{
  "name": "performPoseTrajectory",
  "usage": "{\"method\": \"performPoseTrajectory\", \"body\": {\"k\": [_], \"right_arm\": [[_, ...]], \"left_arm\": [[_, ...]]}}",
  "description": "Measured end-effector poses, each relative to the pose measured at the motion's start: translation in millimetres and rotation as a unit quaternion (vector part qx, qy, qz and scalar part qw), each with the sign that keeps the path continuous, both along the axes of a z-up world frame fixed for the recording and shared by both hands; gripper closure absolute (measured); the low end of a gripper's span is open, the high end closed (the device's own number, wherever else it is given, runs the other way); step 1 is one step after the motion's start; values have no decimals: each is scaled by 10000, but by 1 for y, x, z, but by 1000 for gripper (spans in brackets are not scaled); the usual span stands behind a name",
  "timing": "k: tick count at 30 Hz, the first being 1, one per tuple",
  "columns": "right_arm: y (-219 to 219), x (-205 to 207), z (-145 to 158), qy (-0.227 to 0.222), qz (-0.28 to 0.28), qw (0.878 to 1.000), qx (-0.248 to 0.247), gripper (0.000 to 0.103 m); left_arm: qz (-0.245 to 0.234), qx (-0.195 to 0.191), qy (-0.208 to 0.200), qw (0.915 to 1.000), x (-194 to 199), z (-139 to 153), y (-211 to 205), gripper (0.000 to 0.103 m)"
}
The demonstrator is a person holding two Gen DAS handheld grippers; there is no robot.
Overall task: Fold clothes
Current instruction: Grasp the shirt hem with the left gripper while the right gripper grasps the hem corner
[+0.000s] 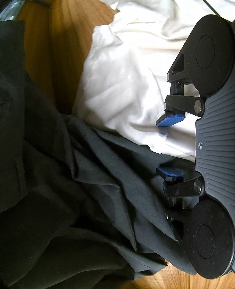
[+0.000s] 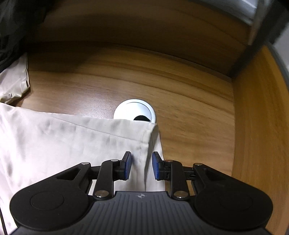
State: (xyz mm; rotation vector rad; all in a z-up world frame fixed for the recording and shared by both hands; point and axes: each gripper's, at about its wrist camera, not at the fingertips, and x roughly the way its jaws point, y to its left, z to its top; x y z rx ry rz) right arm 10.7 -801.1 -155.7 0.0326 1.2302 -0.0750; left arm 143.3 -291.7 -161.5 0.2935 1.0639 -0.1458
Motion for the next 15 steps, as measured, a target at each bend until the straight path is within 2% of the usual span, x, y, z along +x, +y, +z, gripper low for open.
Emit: {"method": "performPoseTrajectory", "body": {"k": [1,2,3,4,10,15], "right_arm": [[-1,3,-1,-7,11,10000,53,75],[-2,7,-2,0,15,9999,121,81],[-3,10,-2,8,22,9998,181,100],[-3,12,-1,13,49,9998,180,101],[-6,22,17,-258,61,9988,-414,101],[-13,41,24,-411,98,9964,-737,101]], "left_arm": [[24,-38,-5,10000,0,0,1,54],[44,-69,-16,10000,1,1,1,74],[48,-61,-48,10000,0,2,1,89],[56,-28,-97,9999,-1,3,1,94],[701,-57,-696,9951,-3,27,16,96],[800,37,-862,9931,3,33,17,96]]}}
